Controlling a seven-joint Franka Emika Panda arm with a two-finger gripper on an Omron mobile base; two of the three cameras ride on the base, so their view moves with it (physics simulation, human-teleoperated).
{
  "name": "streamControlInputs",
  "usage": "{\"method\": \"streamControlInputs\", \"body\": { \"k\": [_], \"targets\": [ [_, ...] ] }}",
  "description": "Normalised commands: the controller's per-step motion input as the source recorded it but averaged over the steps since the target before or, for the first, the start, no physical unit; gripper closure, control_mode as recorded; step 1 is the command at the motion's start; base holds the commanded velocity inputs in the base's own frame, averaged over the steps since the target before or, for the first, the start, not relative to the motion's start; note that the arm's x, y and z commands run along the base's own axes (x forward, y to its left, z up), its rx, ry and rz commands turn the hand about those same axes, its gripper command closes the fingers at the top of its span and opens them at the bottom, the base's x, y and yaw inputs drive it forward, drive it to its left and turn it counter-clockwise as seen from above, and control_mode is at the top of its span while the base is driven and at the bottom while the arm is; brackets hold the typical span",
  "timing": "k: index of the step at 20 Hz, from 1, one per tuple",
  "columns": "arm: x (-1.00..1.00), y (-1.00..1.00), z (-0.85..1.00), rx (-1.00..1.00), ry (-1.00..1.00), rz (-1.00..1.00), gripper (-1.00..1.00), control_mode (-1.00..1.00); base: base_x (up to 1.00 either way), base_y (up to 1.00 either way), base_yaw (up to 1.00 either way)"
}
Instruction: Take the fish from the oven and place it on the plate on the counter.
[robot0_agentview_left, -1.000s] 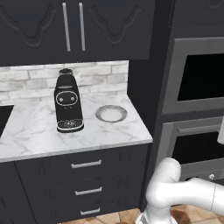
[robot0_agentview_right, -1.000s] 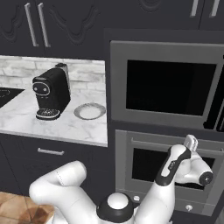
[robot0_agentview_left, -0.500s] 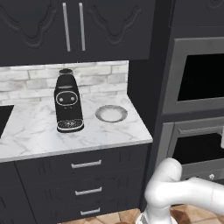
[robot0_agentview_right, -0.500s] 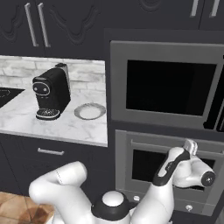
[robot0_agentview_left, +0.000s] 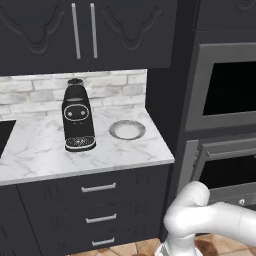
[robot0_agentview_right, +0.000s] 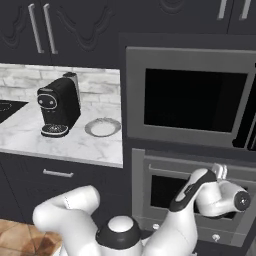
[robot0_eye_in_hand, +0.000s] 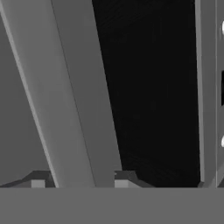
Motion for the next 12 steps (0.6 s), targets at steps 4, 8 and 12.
{"method": "streamControlInputs", "body": {
  "k": [4, 8, 12],
  "targets": [
    [-0.67, -0.01, -0.61, 0.00, 0.19, 0.00, 1.00, -1.00, 0.00, 0.00, 0.00],
    [-0.74, 0.00, -0.75, 0.00, 0.16, 0.00, 1.00, -1.00, 0.00, 0.00, 0.00],
    [-0.81, 0.00, -0.84, 0.00, 0.12, 0.00, 1.00, -1.00, 0.00, 0.00, 0.00]
  ]
}}
